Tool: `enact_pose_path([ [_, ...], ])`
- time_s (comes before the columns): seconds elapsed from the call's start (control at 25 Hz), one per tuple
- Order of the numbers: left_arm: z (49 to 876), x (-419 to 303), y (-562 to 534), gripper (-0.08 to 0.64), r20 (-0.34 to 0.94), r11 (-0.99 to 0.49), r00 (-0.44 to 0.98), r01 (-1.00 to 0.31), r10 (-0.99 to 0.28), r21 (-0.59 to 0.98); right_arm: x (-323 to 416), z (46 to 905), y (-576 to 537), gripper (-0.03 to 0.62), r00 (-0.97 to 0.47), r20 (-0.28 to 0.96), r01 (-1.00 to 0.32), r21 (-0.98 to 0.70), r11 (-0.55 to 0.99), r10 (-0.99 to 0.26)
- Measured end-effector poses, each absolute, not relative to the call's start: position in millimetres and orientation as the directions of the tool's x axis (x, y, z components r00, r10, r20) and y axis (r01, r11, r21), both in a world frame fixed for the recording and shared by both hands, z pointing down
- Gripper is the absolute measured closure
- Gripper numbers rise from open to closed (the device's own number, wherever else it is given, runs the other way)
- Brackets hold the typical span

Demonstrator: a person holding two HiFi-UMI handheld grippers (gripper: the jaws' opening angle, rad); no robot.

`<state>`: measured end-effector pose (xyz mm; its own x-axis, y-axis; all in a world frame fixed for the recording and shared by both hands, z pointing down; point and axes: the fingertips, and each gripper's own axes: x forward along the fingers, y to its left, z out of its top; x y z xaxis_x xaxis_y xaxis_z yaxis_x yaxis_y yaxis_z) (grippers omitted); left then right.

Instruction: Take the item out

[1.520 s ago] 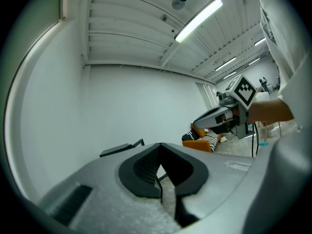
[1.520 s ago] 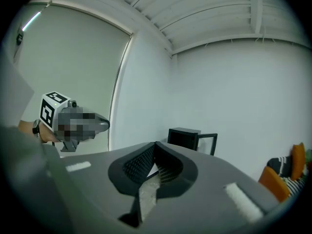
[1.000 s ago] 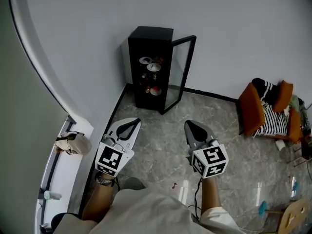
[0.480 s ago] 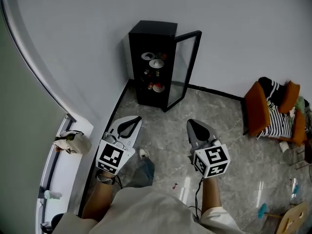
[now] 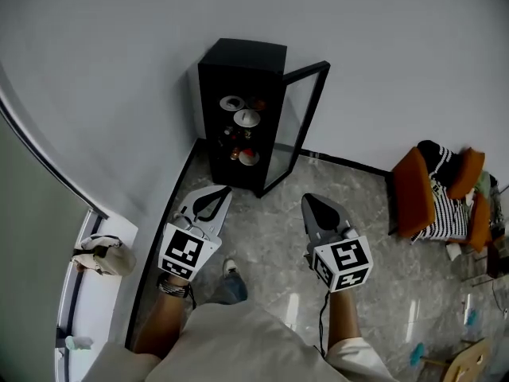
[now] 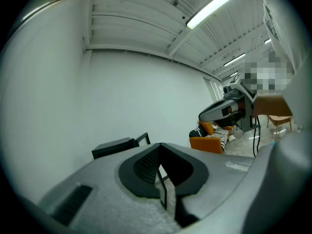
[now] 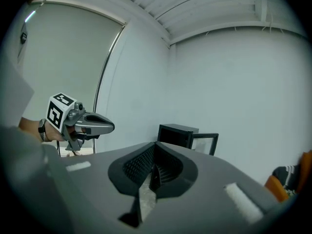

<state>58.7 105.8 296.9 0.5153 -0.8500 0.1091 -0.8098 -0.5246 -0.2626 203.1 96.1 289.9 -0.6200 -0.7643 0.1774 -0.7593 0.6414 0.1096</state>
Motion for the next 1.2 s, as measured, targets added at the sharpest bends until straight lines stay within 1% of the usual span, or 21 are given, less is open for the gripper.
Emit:
enact_pose_path([
  [0.48,298,22,-13,0.556,0.138,-0.543,0.525,-0.803,-0.84,-0.246,144,292,-30,0.584,-0.648,0.211,-0.733,0.091,0.674,-0.732],
  [0.92,312,-24,-93,0.557,0.147,-0.499,0.478,-0.84,-0.866,-0.214,109,302,-113,0.584,-0.657,0.239,-0.708,0.132,0.694,-0.715],
  [1.08,323,-38,-108,0.557,0.163,-0.49,0.464,-0.848,-0.871,-0.2,100,308,-132,0.584,-0.652,0.254,-0.693,0.184,0.697,-0.715],
  [1.2,335,-47,-122,0.557,0.184,-0.483,0.454,-0.859,-0.872,-0.17,98,309,-147,0.584,-0.661,0.253,-0.684,0.184,0.706,-0.706],
])
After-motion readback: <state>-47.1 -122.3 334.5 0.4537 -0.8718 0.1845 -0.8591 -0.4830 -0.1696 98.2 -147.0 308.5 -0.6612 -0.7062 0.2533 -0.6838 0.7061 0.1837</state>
